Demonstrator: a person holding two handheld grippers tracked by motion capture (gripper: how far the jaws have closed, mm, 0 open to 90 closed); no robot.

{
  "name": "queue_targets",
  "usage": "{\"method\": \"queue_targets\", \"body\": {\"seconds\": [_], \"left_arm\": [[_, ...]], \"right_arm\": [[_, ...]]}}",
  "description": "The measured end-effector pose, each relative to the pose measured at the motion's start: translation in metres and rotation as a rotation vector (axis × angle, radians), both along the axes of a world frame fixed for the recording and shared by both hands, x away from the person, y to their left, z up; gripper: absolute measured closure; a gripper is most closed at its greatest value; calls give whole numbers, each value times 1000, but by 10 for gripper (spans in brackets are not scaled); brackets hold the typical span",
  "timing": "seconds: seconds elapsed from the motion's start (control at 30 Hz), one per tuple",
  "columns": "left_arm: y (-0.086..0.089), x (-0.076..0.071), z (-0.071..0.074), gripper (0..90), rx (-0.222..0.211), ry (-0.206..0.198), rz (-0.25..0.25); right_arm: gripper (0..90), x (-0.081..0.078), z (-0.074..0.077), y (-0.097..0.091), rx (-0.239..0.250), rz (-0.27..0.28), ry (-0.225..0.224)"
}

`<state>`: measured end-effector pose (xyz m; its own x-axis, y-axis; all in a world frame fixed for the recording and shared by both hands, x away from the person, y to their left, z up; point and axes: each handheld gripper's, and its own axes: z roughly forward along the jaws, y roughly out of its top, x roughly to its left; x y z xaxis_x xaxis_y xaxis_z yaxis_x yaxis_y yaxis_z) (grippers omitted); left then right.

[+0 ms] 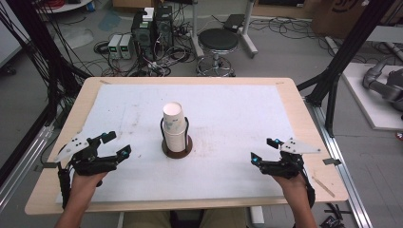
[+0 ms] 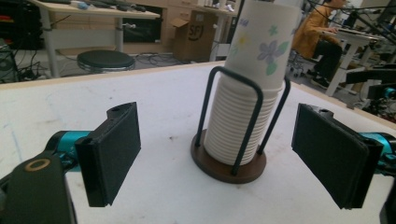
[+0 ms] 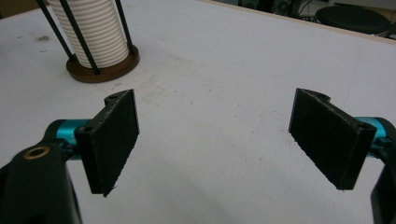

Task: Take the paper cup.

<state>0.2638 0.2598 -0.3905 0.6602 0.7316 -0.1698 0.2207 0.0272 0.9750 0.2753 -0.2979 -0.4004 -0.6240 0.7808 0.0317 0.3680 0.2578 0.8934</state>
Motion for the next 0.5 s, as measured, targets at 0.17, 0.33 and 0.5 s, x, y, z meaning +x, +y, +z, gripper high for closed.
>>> {"method": "queue_targets", "body": {"seconds": [0.17, 0.33, 0.5], "left_arm": [[-8, 3, 15, 155, 30, -5, -41], [-20, 12, 39, 155, 37, -17, -90], [-31, 20, 52, 155, 58, -21, -112]], "right_arm": [[162, -3, 2, 3, 1, 7, 7], [162, -2, 2, 5, -1, 17, 15], [162, -1, 0, 8, -7, 33, 24]]}}
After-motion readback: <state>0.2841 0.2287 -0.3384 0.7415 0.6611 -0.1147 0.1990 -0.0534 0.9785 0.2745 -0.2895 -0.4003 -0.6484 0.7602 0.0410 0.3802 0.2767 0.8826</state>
